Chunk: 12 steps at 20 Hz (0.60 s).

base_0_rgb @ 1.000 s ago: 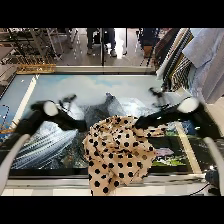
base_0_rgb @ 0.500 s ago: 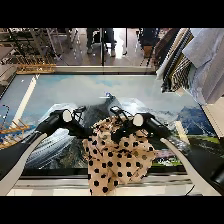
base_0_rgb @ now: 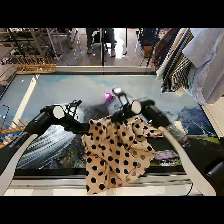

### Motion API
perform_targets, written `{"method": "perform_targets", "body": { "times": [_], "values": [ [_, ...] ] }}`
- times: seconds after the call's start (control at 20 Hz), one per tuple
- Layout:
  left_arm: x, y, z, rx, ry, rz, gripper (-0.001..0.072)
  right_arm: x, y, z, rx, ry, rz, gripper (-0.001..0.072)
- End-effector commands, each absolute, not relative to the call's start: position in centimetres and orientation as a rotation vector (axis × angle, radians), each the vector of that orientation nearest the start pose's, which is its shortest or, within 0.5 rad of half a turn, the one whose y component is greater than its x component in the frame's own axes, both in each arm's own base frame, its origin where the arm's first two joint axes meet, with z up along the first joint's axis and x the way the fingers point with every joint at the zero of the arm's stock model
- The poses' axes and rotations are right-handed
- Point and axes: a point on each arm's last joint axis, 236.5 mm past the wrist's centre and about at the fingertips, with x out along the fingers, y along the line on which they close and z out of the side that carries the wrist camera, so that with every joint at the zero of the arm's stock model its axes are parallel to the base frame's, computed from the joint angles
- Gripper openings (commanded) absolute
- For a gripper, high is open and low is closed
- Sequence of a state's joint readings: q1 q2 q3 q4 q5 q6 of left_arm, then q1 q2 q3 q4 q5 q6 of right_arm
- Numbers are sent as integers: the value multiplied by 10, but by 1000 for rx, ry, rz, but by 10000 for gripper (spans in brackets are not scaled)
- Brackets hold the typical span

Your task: Fold the clothes and pants, and hang the long-sleeved shirts on hangers.

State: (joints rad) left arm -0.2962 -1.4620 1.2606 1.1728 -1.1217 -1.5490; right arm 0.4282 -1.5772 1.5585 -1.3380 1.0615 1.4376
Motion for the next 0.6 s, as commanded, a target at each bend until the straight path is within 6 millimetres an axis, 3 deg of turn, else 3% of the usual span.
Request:
{"method": "perform_targets", "body": {
  "times": [0.0,0.05,0.2,0.25,0.3,0.35,0.4,0.55],
  "values": [
    [395,-205,35,-207,1252,-503,7,446,222,121,-160,1011,531,17],
    [408,-211,66,-238,1177,-556,7,449,218,149,-157,955,526,17],
    [442,-227,201,-345,861,-732,8,445,213,231,-146,775,529,17],
    [448,-223,231,-335,783,-747,7,435,213,248,-146,749,548,17],
    [452,-215,244,-306,748,-731,7,422,212,255,-146,759,566,18],
    [452,-208,236,-268,767,-707,7,406,211,247,-156,824,591,18],
    [449,-197,210,-205,845,-671,7,388,212,230,-160,923,625,19],
    [418,-190,116,-136,1127,-640,7,335,235,144,-135,1211,737,20]
  ]
}}
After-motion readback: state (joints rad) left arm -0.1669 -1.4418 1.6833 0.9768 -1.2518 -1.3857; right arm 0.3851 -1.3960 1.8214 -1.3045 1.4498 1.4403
